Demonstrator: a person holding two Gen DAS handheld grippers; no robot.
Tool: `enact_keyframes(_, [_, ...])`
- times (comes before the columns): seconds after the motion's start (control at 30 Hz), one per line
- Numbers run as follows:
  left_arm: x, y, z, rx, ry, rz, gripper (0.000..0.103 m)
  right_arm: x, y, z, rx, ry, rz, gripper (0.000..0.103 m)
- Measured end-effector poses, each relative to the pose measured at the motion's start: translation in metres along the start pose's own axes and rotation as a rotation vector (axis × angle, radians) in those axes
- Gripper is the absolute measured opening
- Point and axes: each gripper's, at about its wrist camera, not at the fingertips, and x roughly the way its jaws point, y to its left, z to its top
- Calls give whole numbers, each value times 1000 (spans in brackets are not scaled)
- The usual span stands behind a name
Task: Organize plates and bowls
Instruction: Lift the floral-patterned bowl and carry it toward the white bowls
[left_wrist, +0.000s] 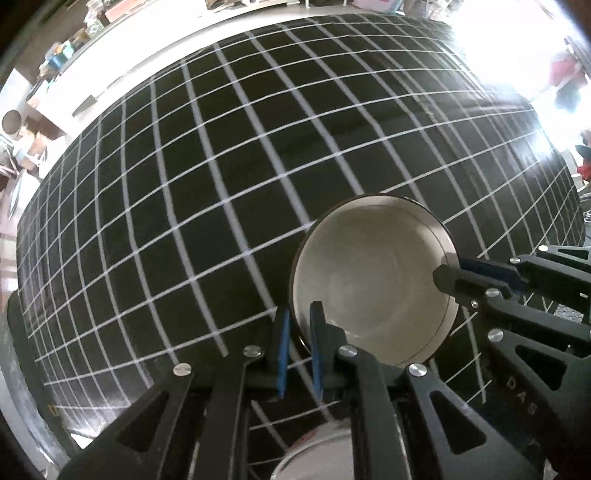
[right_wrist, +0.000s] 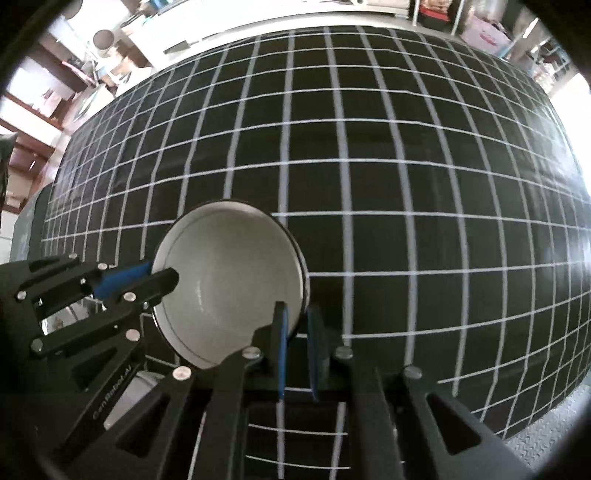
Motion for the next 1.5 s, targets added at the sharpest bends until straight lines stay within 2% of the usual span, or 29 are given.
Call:
enact_keyframes(0.4, [3,56,-47,-71,10,-19,9,14,66,-3,-78,26,4,13])
enact_keyframes(0.57, [8,72,-67,-92,3,-39,9,15,76,0,-86,28,17,13])
enact_keyframes(0.77, [10,70,-63,-87,-3,-27,9,23,90,-3,-69,43,7,13])
enact_keyframes(0.93, [11,62,-57,-110,-5,-39,9,16,75,-14,-69,40,-23,13])
enact_keyframes(1.13, [6,73,-57,-150,-18,-37,9,18,87,0,-28,23,-9,13])
enact_keyframes(1.33, [-16,83,-51,-164,-61,-46,9,5,102,20,-17,-9,0,13])
enact_keyframes(1.5, [-43,82,-55,-162,-102,-43,9,-20,111,22,-25,-51,-3,13])
